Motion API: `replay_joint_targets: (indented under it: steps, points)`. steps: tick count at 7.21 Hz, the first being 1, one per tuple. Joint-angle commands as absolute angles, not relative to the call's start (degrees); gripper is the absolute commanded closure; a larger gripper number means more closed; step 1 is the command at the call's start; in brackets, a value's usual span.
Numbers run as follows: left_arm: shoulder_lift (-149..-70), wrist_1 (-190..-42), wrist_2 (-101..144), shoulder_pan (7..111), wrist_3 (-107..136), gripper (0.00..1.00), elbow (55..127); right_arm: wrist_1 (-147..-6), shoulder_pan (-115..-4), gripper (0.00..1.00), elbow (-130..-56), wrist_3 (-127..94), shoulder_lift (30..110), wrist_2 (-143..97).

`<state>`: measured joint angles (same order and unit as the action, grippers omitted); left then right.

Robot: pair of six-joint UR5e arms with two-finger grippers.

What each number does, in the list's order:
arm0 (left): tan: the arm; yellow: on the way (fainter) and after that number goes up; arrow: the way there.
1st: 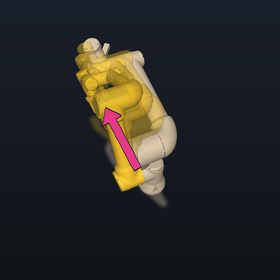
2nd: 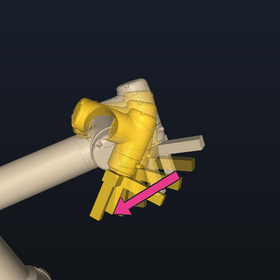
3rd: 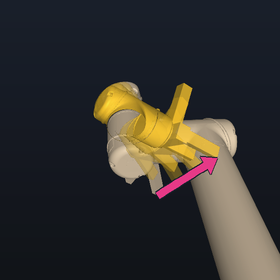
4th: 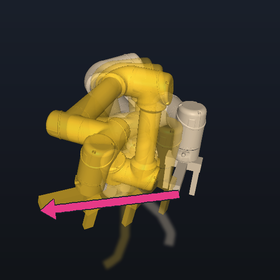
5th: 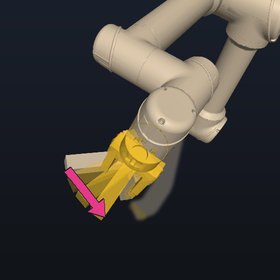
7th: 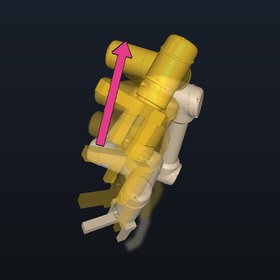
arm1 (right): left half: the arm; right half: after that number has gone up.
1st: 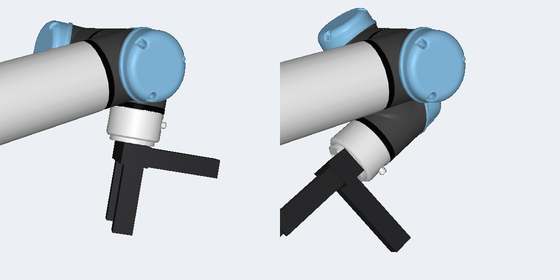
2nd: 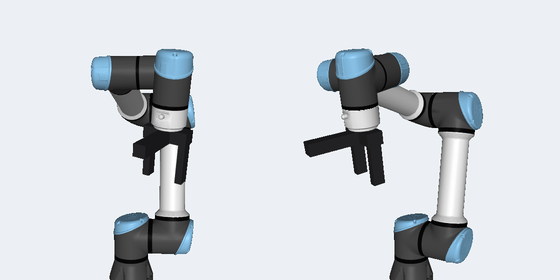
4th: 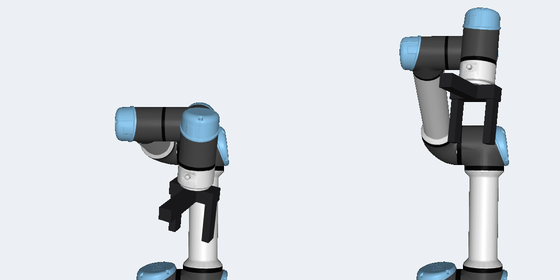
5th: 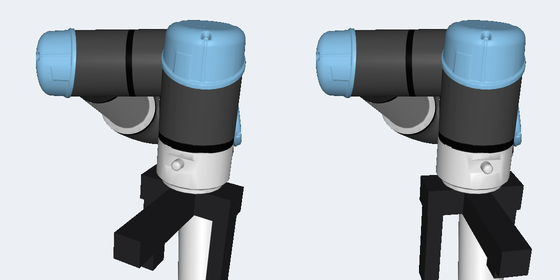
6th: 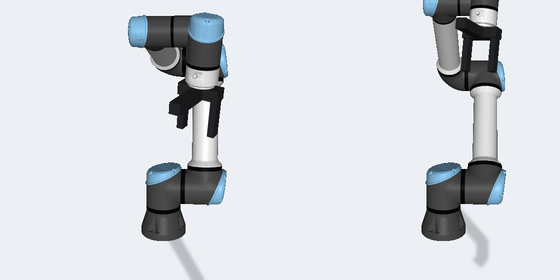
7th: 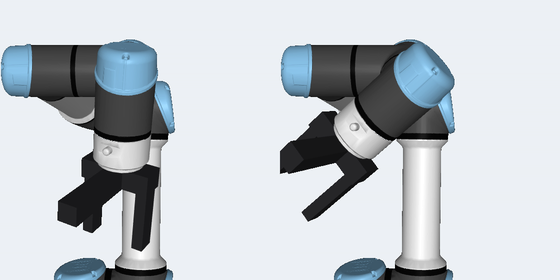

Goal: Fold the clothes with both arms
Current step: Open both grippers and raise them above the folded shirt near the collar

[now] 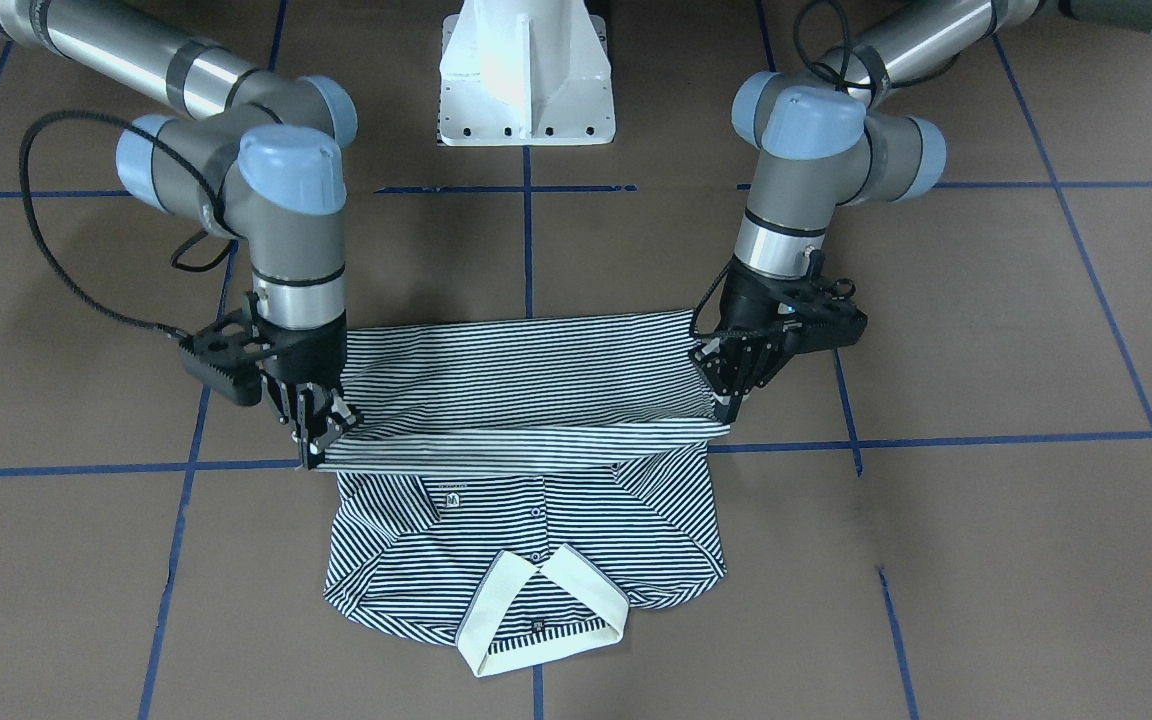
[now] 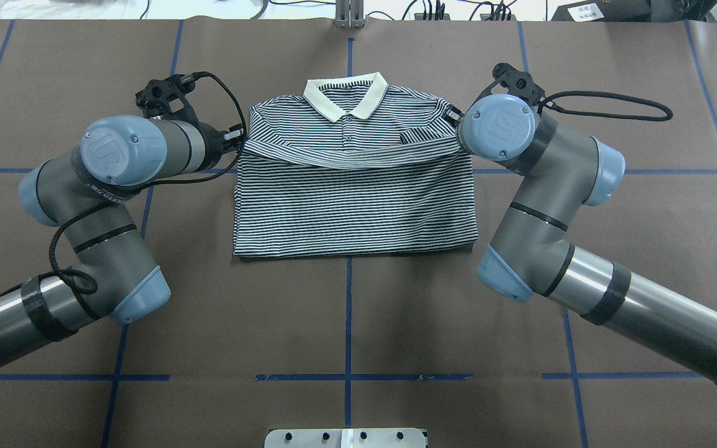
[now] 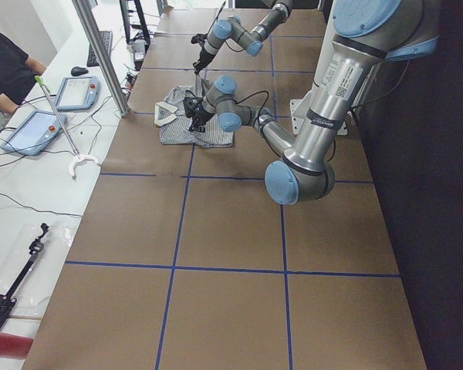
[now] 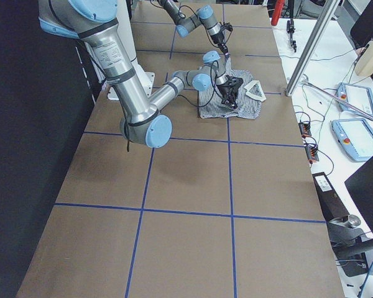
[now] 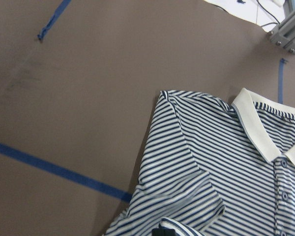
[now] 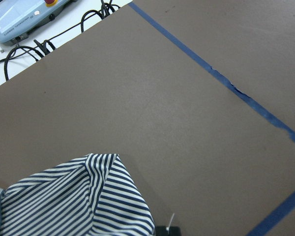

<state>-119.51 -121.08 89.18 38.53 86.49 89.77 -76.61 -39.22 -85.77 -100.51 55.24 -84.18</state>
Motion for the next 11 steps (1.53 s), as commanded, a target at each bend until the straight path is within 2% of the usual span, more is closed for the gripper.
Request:
replay_joint_targets:
  steps: [1, 3, 7, 9, 10, 11]
  points:
    - [-123.66, -125.13, 86.42, 39.9, 85.52, 1.0, 81.06, -71.47, -41.65, 1.0, -73.88, -99.67, 49.43, -85.25]
    - [-125.06, -129.54, 86.04, 41.04, 83.59, 1.0, 75.43, -66.72, -42.19, 1.0, -68.92, -99.84, 47.64, -85.34]
    - [-127.35, -129.81, 84.56, 41.22, 82.62, 1.0, 71.46, -62.95, -42.1, 1.0, -63.21, -99.67, 46.23, -85.25]
    - [-127.62, -131.64, 84.64, 41.13, 82.35, 0.89, 71.02, -62.67, -42.1, 0.96, -63.11, -99.67, 45.97, -85.17]
    - [-127.27, -133.75, 84.81, 40.87, 82.35, 0.79, 70.32, -62.67, -42.1, 0.64, -63.19, -99.67, 45.62, -85.17]
    - [-127.18, -134.73, 84.9, 40.78, 82.44, 0.74, 70.31, -62.67, -42.1, 0.58, -63.45, -99.84, 45.44, -85.25]
